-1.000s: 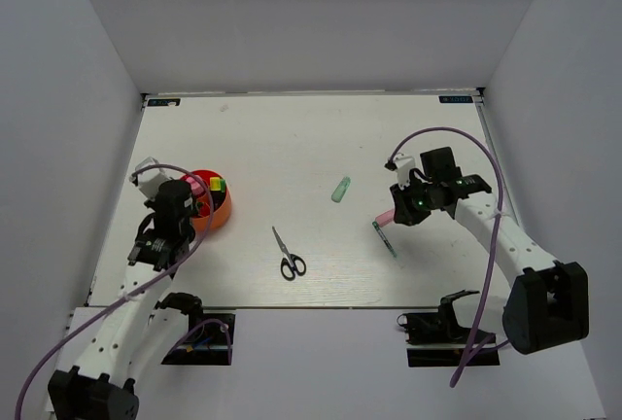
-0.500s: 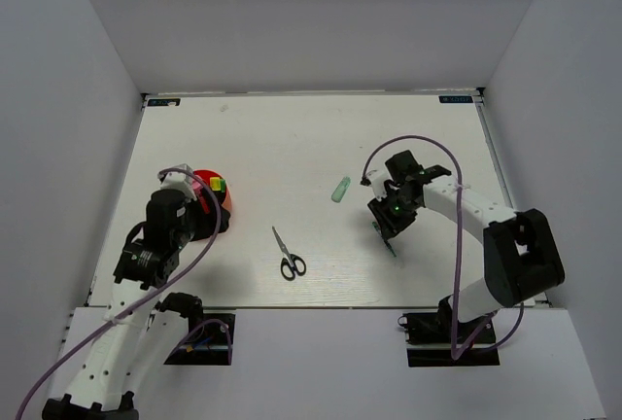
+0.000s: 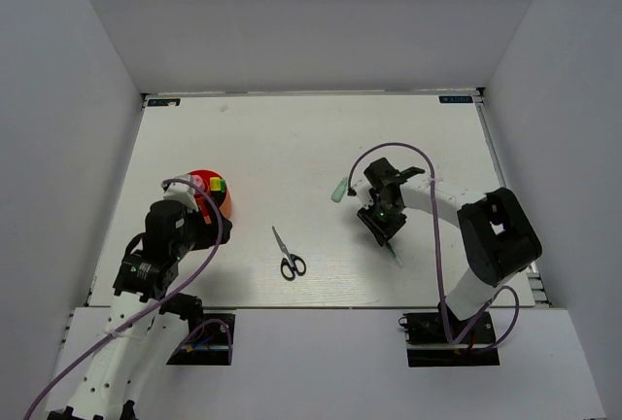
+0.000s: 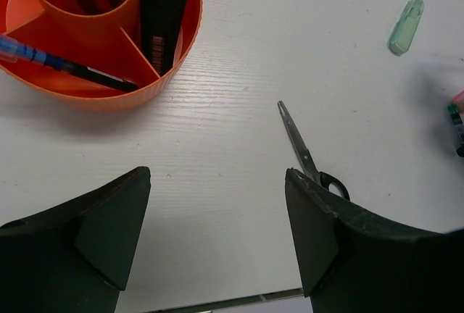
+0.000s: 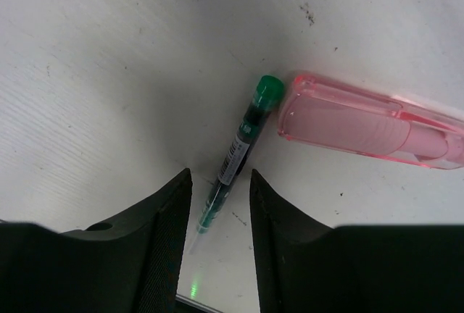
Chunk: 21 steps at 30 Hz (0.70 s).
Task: Sort the stationery into containers
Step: Pick up the pen from the center of the board.
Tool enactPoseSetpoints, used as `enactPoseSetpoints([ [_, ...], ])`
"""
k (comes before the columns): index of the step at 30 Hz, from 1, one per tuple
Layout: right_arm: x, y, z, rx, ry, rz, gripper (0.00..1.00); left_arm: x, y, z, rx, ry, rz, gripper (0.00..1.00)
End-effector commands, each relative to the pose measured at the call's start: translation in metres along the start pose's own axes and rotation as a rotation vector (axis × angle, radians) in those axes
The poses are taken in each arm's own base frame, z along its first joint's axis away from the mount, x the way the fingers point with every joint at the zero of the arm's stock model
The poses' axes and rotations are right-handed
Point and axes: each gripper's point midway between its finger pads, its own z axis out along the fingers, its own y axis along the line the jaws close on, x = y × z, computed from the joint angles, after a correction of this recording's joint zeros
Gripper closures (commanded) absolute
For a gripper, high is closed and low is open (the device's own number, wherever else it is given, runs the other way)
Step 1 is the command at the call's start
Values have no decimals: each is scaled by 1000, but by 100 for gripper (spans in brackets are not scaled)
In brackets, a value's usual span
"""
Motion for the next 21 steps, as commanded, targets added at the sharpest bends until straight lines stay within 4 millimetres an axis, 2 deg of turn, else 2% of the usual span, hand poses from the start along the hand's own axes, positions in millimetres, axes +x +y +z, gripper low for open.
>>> enactPoseSetpoints([
  [1, -10, -5, 0, 40, -7, -3, 58, 2, -4, -1, 26, -2, 13, 15],
  [6, -3, -5, 8, 39, 36, -2, 61, 0, -3, -3, 26, -14, 11, 15],
  [10, 2, -2, 14, 33, 61, 2, 75, -1, -2, -4, 20, -27, 6, 15],
  [11, 1, -2, 14, 35, 60, 3, 81, -1, -2, -5, 21, -30, 6, 15],
  [14, 6, -1, 18, 34, 80, 7, 85, -3, 1, -6, 5, -53, -2, 15],
  [21, 9, 0, 23, 69, 112, -8, 100, -9, 3, -10, 1, -99, -8, 15],
])
